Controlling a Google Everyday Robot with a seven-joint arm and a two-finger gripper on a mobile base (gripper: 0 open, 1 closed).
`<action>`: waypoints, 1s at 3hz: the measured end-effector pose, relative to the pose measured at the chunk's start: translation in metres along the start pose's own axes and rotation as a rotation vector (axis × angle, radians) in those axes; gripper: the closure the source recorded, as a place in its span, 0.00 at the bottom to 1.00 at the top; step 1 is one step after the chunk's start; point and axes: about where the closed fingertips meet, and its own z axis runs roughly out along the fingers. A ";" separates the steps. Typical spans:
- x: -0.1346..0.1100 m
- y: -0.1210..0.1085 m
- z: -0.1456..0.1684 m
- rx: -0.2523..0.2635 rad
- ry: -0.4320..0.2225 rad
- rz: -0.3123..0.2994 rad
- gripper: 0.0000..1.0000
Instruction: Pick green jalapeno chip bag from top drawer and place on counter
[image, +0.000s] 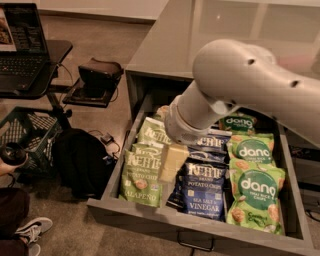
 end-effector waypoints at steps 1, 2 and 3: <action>0.016 -0.018 0.053 -0.048 0.004 0.083 0.00; 0.031 -0.021 0.103 -0.115 0.012 0.148 0.00; 0.042 -0.010 0.142 -0.189 0.008 0.194 0.00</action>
Offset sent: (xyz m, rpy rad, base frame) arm 0.0559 0.0252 -0.1640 0.0012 0.2789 -0.1256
